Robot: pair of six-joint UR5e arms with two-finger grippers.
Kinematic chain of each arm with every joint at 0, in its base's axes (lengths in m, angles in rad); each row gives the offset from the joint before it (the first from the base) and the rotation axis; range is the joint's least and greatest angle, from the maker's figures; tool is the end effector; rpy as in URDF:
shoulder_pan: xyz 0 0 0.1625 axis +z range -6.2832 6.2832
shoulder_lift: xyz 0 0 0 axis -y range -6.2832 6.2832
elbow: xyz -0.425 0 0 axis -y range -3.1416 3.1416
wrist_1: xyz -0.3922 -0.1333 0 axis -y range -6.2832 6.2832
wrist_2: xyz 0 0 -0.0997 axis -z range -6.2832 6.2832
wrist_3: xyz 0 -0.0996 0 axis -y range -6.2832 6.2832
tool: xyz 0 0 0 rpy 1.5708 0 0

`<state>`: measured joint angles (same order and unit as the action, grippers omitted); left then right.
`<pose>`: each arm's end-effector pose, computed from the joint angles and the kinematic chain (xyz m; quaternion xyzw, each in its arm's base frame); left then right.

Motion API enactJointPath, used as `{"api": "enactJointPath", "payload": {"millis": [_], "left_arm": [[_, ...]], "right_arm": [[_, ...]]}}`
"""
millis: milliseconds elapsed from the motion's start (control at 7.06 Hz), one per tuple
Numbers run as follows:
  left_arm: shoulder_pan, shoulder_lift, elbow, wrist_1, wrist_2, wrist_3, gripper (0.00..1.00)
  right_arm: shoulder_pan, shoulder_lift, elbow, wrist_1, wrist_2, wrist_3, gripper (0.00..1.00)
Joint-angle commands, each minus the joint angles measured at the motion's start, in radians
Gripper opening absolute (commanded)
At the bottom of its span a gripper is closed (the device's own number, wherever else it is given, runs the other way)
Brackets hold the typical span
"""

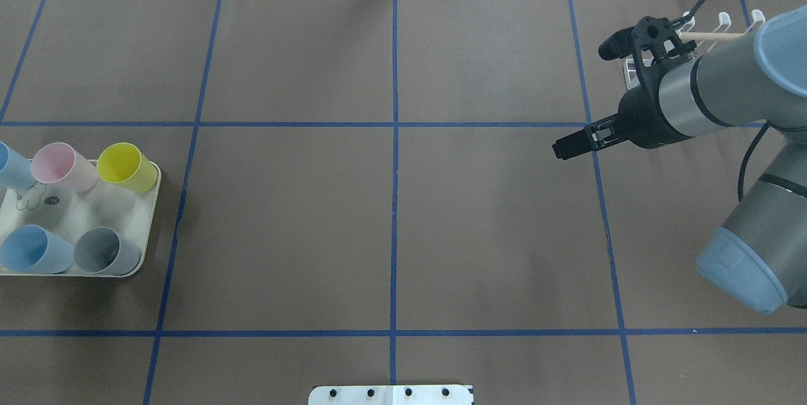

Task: Transfer IKEA cup to right arm and place on rack

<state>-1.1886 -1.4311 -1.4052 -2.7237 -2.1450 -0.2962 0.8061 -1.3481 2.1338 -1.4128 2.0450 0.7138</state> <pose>0.0919 -0.4411 0.6818 0.2860 0.3746 0.1539 0.8684 -0.2837 -0.4226 0.2709 0.1855 -0.4523 -0.1288 0.8628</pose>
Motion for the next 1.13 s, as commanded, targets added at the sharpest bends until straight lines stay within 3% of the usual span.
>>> {"api": "enactJointPath", "payload": {"millis": [0,283,567,708,992], "left_arm": [[0.004,0.0,0.002,-0.004,-0.007,0.003,0.32],[0.006,-0.002,0.006,-0.005,-0.012,0.005,0.02],[0.004,-0.018,-0.003,-0.002,-0.022,0.009,0.0],[0.003,-0.037,0.002,-0.005,-0.121,0.009,0.0],[-0.139,-0.075,-0.018,0.002,-0.151,0.011,0.0]], "right_arm": [[-0.001,0.0,0.0,0.0,-0.003,-0.001,1.0],[-0.001,0.0,0.0,0.002,-0.003,-0.001,1.0],[-0.001,0.003,0.0,0.003,-0.005,-0.001,1.0],[-0.002,0.006,0.0,0.006,-0.005,-0.001,1.0],[-0.021,0.02,0.005,0.056,-0.087,-0.007,1.0]]}}
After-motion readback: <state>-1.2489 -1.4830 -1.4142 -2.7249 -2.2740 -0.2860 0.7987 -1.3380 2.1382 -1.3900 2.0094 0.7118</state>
